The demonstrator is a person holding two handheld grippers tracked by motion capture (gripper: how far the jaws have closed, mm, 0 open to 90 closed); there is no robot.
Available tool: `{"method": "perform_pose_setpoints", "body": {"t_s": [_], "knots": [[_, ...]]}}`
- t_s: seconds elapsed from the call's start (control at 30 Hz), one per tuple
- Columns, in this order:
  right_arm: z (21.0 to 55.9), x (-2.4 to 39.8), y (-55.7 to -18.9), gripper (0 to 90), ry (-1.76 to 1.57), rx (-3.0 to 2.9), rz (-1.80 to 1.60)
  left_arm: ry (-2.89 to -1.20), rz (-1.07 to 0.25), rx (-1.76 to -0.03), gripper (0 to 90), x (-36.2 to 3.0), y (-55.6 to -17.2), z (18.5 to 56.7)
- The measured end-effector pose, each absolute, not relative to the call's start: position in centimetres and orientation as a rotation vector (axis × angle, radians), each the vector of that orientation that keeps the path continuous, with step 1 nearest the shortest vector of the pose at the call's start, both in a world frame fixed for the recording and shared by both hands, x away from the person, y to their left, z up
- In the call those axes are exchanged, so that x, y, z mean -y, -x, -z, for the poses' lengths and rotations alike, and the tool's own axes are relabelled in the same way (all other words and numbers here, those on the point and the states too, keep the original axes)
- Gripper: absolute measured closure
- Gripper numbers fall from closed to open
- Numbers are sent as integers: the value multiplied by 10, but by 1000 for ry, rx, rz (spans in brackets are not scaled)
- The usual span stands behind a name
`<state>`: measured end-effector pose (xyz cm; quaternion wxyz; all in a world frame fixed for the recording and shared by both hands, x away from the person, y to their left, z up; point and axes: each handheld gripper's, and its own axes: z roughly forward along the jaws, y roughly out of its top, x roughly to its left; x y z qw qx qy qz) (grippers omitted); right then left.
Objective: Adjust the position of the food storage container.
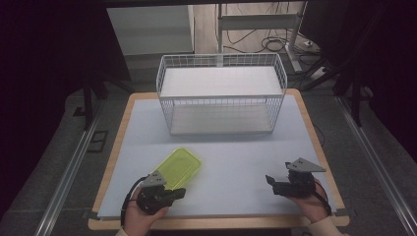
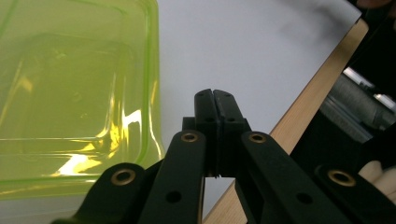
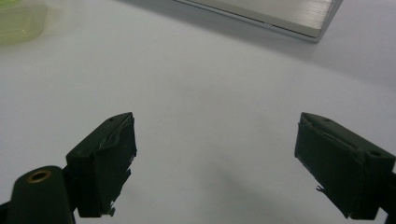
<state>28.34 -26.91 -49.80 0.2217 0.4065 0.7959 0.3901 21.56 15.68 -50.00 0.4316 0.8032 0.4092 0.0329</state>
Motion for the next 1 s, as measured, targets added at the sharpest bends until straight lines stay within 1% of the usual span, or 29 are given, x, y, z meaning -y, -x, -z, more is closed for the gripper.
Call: {"method": "perform_pose_setpoints", "body": {"t_s": [0.23, 0.6, 1.0], "knots": [[499, 269, -284, 129, -1120, -2204, -1068, -2064, -101, -1047, 900, -155, -217, 509], [501, 268, -284, 129, -1119, -2209, -1058, -2098, -118, -1061, 900, -156, -218, 512], [501, 269, -284, 129, -1111, -2209, -1051, -2067, -132, -1137, 900, -182, -221, 513]]}}
